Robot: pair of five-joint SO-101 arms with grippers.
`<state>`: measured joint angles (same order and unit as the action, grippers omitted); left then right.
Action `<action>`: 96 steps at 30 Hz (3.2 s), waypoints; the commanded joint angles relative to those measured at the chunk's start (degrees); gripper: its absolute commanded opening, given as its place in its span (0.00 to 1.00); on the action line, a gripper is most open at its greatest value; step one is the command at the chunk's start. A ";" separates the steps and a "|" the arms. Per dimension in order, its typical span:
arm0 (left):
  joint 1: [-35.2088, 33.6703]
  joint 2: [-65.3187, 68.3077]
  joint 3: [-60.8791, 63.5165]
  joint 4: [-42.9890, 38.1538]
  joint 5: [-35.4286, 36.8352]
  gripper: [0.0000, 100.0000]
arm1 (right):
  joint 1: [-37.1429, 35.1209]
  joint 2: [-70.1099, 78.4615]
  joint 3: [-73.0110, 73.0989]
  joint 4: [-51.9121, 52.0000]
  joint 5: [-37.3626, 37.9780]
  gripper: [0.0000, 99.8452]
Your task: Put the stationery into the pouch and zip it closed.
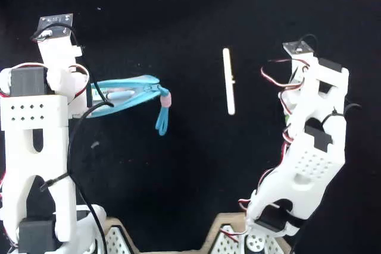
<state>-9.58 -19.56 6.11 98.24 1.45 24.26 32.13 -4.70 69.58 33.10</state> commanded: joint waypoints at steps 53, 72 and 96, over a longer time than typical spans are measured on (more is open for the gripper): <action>-0.40 0.62 2.42 0.79 0.09 0.03 | -66.99 -115.03 55.69 -51.60 -35.34 0.01; -0.40 0.53 2.42 0.70 0.09 0.03 | -67.60 -101.05 71.25 -75.08 -35.34 0.01; -0.40 0.53 2.33 0.62 0.09 0.03 | -69.27 -93.76 52.09 -41.05 -34.90 0.08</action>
<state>-9.58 -19.56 6.11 98.24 1.45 -49.93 -60.18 54.02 25.01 -1.89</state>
